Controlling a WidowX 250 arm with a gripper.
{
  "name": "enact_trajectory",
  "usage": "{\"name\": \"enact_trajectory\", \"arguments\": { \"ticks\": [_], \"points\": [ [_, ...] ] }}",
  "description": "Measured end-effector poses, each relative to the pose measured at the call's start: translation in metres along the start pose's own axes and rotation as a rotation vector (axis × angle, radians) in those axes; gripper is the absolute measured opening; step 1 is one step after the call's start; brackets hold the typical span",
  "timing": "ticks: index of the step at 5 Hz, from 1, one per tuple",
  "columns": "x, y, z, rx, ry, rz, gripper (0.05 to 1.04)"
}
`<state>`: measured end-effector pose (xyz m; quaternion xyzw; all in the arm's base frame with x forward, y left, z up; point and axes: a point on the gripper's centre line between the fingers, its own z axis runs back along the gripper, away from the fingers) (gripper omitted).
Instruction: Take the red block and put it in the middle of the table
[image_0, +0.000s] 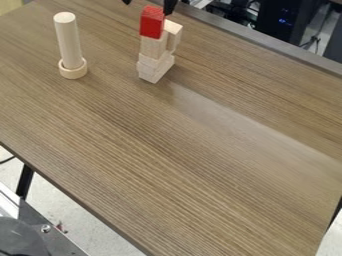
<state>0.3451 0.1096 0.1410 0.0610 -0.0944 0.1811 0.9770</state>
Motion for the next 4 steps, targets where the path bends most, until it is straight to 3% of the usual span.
{"name": "enact_trajectory", "arguments": {
  "ticks": [3, 4],
  "points": [
    [-0.002, 0.0, -0.027, 0.019, 0.071, 0.005, 0.97],
    [-0.002, 0.002, -0.028, 0.001, 0.076, 0.03, 0.699]
  ]
}}
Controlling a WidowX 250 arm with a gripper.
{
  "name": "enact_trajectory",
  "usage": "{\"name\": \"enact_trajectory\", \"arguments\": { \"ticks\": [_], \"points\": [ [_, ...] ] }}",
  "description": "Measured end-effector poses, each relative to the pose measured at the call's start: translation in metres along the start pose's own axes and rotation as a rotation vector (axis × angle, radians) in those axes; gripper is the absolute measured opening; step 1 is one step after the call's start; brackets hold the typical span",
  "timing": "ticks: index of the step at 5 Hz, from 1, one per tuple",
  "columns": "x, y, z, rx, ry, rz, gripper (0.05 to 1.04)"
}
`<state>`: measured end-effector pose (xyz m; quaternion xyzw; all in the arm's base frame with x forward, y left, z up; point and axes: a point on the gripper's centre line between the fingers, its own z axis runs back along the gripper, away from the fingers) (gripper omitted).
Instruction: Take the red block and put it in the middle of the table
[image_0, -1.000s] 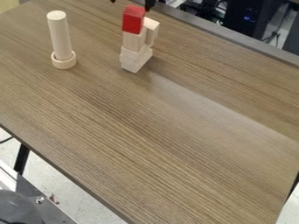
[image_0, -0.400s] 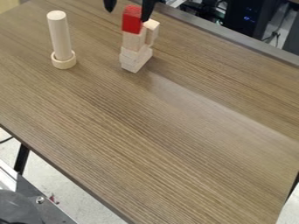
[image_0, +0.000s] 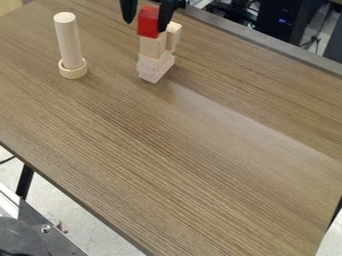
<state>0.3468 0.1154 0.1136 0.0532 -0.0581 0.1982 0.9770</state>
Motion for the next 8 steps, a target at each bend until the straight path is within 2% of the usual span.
{"name": "enact_trajectory", "arguments": {
  "ticks": [1, 2, 4, 5, 7, 8],
  "points": [
    [0.0, 0.001, 0.001, -0.007, -0.001, 0.0, 0.575],
    [0.0, 0.001, 0.028, -0.042, -0.066, 0.0, 0.575],
    [-0.002, -0.008, 0.065, -0.104, -0.154, -0.015, 0.575],
    [-0.009, -0.033, 0.064, -0.142, -0.141, -0.077, 0.575],
    [-0.026, -0.097, 0.056, -0.153, -0.164, -0.192, 0.575],
    [-0.031, -0.123, 0.031, -0.121, -0.157, -0.246, 0.575]
  ]
}}
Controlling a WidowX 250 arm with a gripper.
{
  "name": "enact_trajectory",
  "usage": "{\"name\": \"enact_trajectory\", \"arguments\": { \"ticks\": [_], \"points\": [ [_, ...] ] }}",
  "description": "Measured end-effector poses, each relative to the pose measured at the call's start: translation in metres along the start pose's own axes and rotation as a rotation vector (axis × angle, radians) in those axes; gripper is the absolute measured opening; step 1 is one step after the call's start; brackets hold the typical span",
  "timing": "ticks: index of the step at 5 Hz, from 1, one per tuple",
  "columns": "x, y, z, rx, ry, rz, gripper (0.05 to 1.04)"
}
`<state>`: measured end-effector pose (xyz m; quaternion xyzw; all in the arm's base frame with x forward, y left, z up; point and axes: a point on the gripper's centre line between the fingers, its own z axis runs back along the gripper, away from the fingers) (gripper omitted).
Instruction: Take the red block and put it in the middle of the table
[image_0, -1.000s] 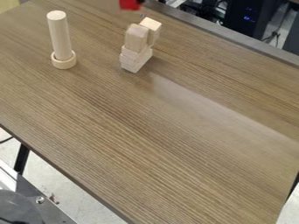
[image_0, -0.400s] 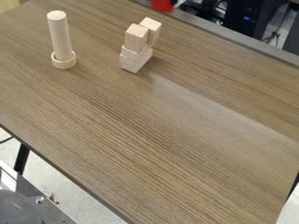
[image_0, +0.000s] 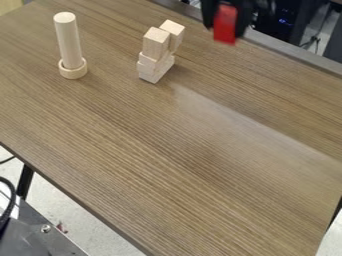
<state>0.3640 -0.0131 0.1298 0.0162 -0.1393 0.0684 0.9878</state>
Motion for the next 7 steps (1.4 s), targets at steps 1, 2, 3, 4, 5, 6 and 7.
{"name": "enact_trajectory", "arguments": {
  "ticks": [1, 2, 3, 4, 5, 6, 7],
  "points": [
    [-0.005, -0.02, -0.03, -0.002, 0.026, -0.052, 0.575],
    [-0.009, -0.027, -0.05, 0.018, 0.045, -0.048, 0.575],
    [-0.006, -0.028, -0.061, 0.043, 0.067, -0.032, 0.575],
    [-0.004, -0.025, -0.072, 0.051, 0.085, -0.017, 0.575],
    [-0.006, -0.017, -0.082, 0.06, 0.105, -0.008, 0.575],
    [-0.005, -0.007, -0.086, 0.051, 0.117, 0.011, 0.625],
    [-0.007, -0.001, -0.089, 0.045, 0.138, 0.016, 0.747]
  ]
}}
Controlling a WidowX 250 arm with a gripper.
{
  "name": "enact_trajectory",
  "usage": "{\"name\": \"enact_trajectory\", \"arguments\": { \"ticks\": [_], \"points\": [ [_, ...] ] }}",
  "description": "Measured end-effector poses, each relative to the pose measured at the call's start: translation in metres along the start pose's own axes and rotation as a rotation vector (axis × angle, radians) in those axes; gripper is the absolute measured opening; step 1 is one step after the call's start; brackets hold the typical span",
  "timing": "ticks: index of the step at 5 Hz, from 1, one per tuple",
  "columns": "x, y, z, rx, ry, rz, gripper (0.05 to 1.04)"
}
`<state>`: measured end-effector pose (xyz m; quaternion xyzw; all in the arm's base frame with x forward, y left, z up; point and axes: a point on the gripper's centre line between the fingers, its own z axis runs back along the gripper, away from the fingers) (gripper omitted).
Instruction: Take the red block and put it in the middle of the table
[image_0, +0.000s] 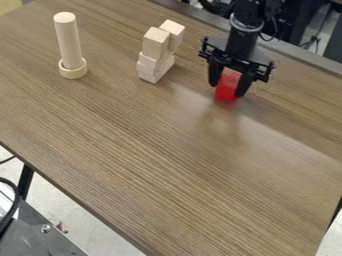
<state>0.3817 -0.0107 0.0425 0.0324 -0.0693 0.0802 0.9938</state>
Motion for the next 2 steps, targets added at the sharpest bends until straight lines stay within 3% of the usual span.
{"name": "enact_trajectory", "arguments": {
  "ticks": [1, 2],
  "points": [
    [0.002, 0.004, 0.004, -0.024, -0.003, 0.008, 0.984],
    [0.013, 0.015, 0.048, -0.07, -0.108, 0.05, 0.999]
  ]
}}
